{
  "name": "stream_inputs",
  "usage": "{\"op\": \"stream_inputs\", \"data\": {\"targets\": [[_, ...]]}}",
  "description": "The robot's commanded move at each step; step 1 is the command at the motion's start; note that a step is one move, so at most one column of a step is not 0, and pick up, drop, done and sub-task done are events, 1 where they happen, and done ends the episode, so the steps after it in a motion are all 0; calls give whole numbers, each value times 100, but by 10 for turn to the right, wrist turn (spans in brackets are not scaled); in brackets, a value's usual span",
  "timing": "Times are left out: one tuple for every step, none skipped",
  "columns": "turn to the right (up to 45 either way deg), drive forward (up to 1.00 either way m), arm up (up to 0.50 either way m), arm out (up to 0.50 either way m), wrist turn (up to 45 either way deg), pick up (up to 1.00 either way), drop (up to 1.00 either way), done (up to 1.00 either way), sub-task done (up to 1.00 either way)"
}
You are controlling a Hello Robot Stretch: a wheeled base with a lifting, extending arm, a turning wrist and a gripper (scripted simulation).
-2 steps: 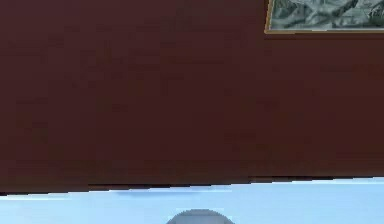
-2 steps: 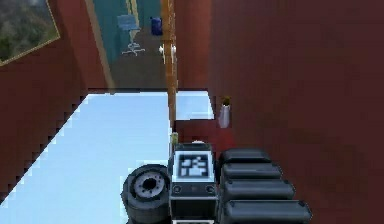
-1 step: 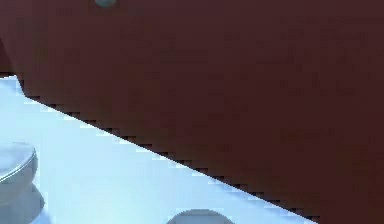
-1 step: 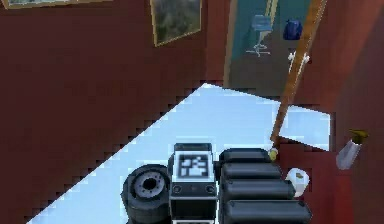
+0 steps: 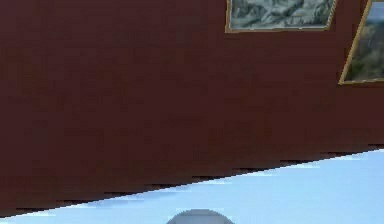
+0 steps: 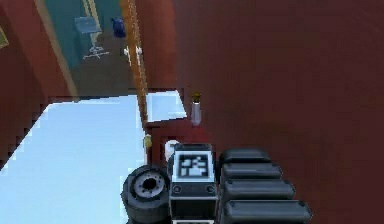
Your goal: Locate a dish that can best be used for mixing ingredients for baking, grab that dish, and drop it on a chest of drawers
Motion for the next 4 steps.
{"op": "stream_inputs", "data": {"targets": [[270, 0, 0, 0, 0, 0, 0, 0, 0], [450, 0, 0, 0, 0, 0, 0, 0, 0], [420, 0, 0, 0, 0, 0, 0, 0, 0], [0, 30, 0, 0, 0, 0, 0, 0, 0]]}}
